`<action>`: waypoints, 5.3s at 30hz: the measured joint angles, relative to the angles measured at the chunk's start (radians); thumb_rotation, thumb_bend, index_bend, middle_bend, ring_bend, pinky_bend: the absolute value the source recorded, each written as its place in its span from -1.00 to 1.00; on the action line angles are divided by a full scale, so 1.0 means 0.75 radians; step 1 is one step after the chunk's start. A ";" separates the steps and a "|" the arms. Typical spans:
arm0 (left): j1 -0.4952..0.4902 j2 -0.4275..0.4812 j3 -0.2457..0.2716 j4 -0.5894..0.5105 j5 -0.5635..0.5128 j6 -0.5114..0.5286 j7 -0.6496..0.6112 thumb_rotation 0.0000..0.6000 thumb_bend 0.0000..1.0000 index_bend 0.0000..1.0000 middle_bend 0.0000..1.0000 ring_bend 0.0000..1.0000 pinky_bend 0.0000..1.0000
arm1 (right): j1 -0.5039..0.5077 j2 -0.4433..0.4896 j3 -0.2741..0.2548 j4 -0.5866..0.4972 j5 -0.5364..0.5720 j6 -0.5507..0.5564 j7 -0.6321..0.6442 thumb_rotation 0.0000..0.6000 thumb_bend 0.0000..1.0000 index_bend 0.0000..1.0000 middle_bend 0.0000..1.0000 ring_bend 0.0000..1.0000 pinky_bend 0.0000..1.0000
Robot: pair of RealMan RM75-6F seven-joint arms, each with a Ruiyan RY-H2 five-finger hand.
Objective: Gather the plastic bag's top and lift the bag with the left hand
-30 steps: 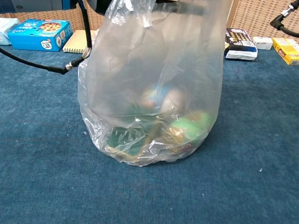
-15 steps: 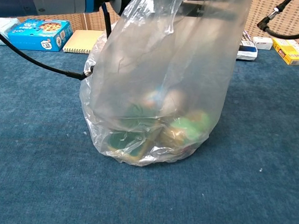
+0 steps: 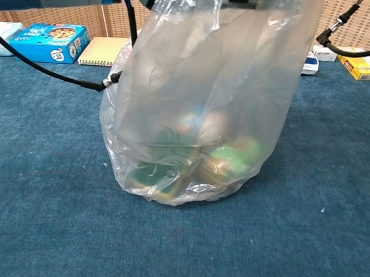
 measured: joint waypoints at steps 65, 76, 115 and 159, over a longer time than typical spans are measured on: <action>0.148 0.099 0.157 0.158 0.108 0.169 -0.280 -1.00 -0.66 -0.32 -0.55 -0.22 -0.54 | -0.195 0.271 -0.091 -0.179 -0.315 -0.041 0.223 1.00 -0.96 -0.97 -0.87 -0.98 -0.90; 0.121 0.093 0.147 0.130 0.102 0.144 -0.235 -1.00 -0.65 -0.32 -0.54 -0.22 -0.54 | -0.143 0.272 -0.075 -0.190 -0.253 -0.064 0.142 1.00 -0.95 -0.97 -0.87 -0.98 -0.90; 0.010 -0.019 0.043 0.092 -0.047 -0.029 -0.109 -1.00 -0.65 -0.26 -0.48 -0.26 -0.46 | 0.002 0.220 -0.020 -0.159 -0.061 -0.060 -0.015 1.00 -0.96 -0.97 -0.87 -0.98 -0.90; 0.118 -0.029 -0.080 0.111 -0.154 -0.048 -0.186 -1.00 -0.52 0.20 0.08 0.32 0.09 | -0.111 0.347 -0.074 -0.209 -0.150 -0.061 0.090 1.00 -0.96 -0.97 -0.86 -0.98 -0.90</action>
